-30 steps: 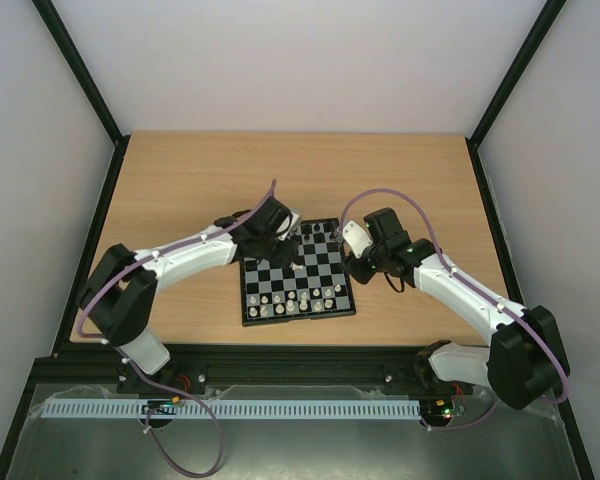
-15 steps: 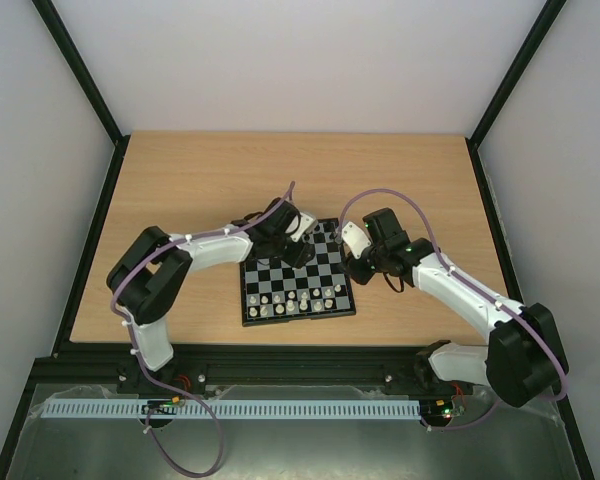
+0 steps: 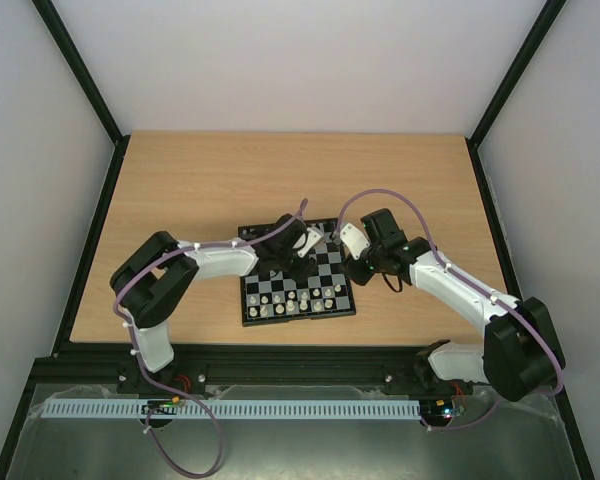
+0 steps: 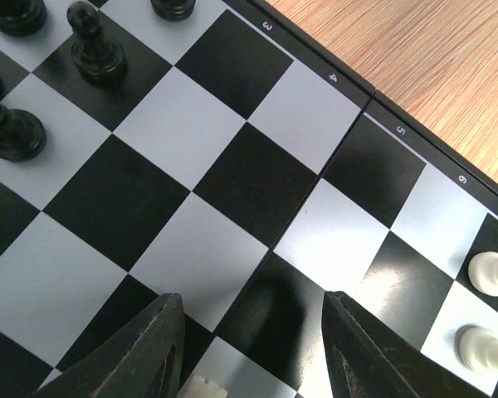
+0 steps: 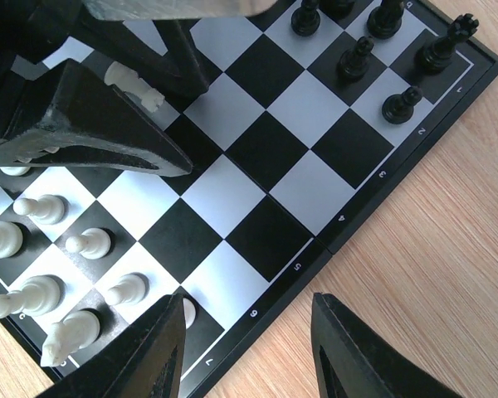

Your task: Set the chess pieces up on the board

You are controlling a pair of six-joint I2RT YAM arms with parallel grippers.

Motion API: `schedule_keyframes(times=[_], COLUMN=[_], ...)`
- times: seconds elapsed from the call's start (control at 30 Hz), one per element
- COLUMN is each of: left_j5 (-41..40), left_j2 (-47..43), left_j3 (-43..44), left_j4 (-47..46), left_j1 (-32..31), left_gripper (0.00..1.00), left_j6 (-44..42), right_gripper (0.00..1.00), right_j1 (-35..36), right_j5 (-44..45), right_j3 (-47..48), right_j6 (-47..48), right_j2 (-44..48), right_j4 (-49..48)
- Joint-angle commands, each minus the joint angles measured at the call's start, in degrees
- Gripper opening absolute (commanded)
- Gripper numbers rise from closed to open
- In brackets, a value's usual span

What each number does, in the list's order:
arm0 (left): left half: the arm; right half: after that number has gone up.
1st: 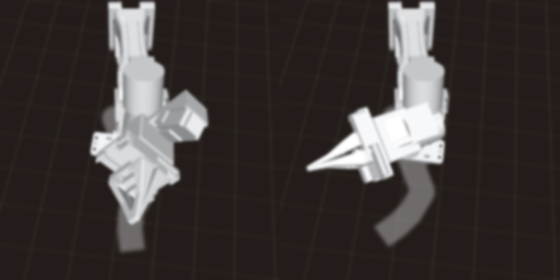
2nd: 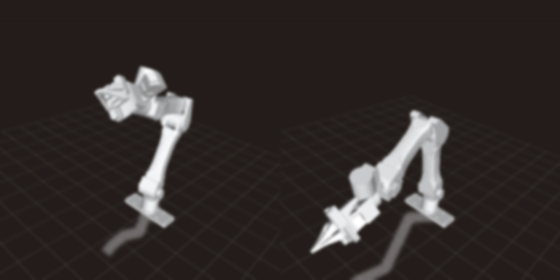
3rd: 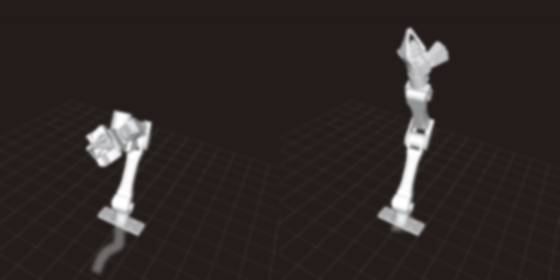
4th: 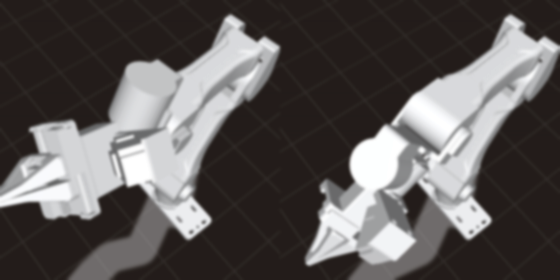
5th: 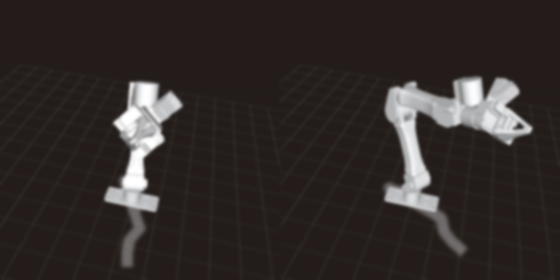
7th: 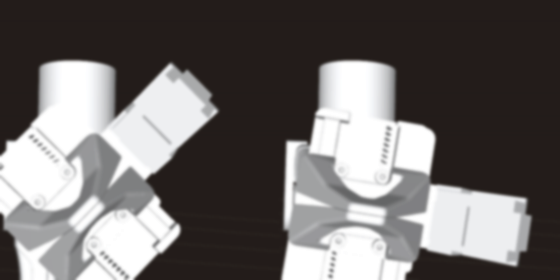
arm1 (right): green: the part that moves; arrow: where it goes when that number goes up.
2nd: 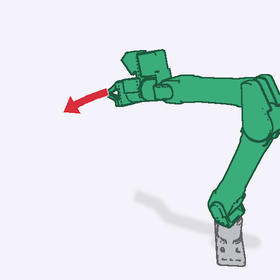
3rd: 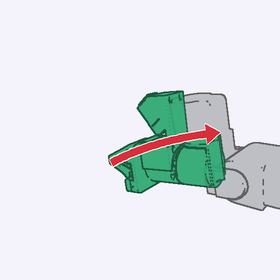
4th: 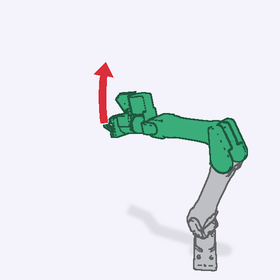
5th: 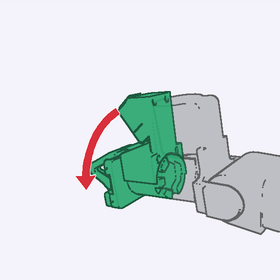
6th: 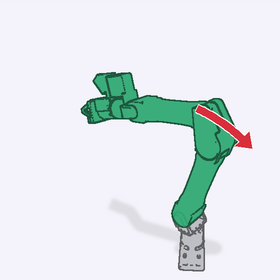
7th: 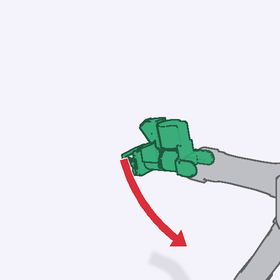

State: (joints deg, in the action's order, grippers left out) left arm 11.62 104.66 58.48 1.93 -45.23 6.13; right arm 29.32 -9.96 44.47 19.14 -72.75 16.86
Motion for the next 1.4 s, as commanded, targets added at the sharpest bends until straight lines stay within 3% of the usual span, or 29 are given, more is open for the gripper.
schedule_keyframes(times=[0.0,0.27,0.8,1.37], left_j5=[-3.61,-7.51,-14.41,-13.46], left_j2=[-1.78,-6.88,-8.07,-9.40], left_j3=[-2.96,-8.91,-12.62,-15.03], left_j4=[-0.59,-2.77,-2.14,-3.93], left_j1=[-0.61,-1.71,-4.83,-5.49], left_gripper=[0.48,0.47,0.36,0.28], left_j6=[-0.61,2.34,4.78,4.80], right_gripper=[0.43,0.43,0.43,0.43], right_j1=[-0.14,-0.14,-0.14,-0.14], right_j5=[0.41,-0.07,0.02,0.02], right_j3=[-0.79,-0.70,-0.78,-0.81], right_j6=[0.55,0.57,0.75,0.82], right_j2=[0.74,1.03,1.49,0.99], right_j4=[2.19,2.24,2.38,2.40])
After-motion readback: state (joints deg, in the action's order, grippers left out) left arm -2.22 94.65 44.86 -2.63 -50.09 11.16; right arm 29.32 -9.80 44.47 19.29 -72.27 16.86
